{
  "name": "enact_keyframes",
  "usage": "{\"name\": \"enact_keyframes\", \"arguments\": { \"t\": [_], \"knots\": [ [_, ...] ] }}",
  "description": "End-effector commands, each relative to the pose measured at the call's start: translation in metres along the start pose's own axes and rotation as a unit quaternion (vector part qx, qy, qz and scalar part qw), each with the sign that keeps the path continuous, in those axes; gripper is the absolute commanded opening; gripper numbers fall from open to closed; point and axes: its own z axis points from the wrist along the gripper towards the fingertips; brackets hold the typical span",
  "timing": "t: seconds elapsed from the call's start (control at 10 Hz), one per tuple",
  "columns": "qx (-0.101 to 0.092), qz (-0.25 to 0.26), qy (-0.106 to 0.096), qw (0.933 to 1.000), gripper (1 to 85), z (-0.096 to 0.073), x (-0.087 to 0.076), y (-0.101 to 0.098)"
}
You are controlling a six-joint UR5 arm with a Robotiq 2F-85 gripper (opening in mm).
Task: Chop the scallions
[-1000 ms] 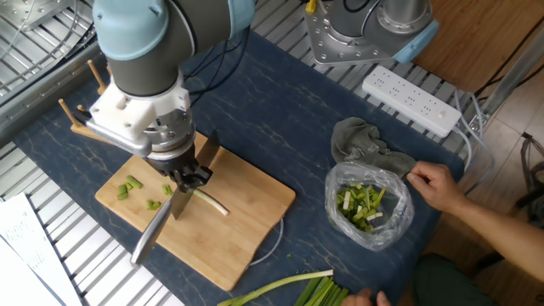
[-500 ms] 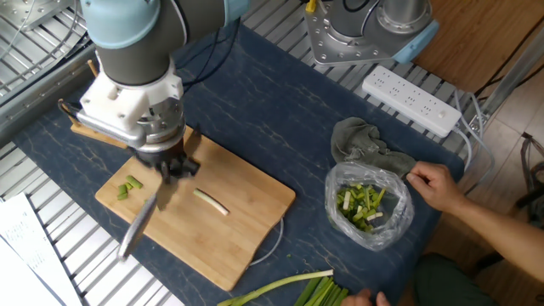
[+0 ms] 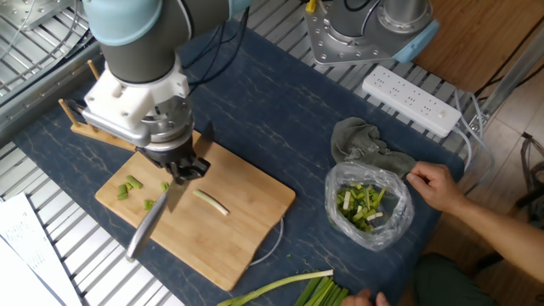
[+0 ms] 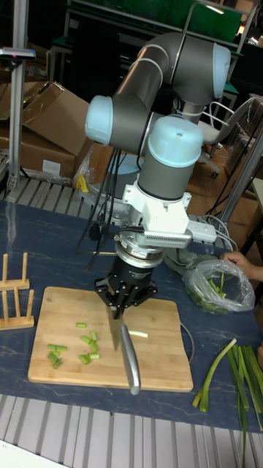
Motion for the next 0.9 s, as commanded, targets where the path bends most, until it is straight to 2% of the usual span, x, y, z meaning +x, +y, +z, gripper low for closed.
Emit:
{"name": "enact_keyframes", "arguments": {
  "t": [0.0,0.4,0.8],
  "knots": [
    [-0.017,0.019,-0.001,0.9997,1.7,0.002,0.003,0.018],
    [-0.015,0.020,-0.004,0.9997,1.7,0.008,0.002,0.019],
    [-0.007,0.018,-0.015,0.9997,1.7,0.018,-0.006,0.013]
  ]
}}
